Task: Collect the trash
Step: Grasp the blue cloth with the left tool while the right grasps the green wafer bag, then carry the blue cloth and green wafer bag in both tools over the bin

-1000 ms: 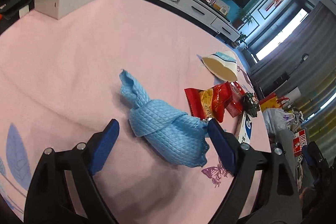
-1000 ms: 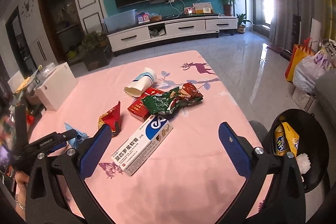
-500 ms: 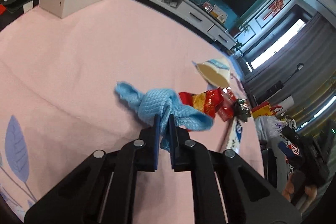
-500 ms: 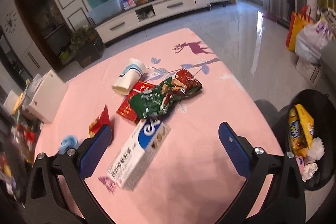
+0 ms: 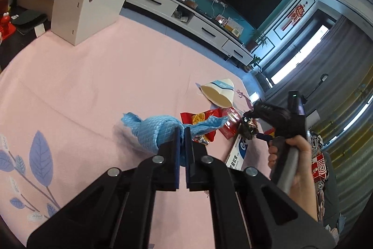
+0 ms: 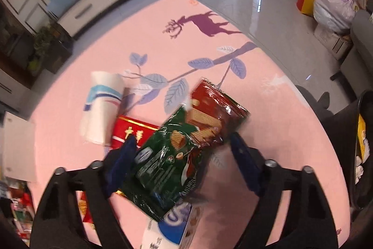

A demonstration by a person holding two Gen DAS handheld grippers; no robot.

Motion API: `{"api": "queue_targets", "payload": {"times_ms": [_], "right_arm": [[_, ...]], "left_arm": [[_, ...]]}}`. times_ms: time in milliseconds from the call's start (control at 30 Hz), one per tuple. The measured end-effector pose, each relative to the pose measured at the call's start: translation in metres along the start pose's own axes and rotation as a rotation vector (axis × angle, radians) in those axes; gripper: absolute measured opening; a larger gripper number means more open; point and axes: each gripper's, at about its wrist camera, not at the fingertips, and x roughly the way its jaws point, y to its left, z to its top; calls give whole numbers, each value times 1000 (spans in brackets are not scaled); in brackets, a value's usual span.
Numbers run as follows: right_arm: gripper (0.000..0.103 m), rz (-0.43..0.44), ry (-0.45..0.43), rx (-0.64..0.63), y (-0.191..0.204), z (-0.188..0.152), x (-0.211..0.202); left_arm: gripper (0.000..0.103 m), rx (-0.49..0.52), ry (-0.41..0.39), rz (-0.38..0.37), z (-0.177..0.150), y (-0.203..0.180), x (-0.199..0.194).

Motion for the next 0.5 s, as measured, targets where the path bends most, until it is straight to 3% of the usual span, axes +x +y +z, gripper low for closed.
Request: {"api": "queue_targets", "payload": {"times_ms": [133,333,500], "right_arm": [[32,-2,5,12,-7,-2,4],[27,8,-58,-51,-21,-9,-21],[27,65,-172,-84,-50,-28,-77]], "left_arm": [[4,-8,-7,-28,0,-3,-11],[4,5,-26,-59,-1,-7,-27],[4,19,-27,-99,-4,-18,-35]]}}
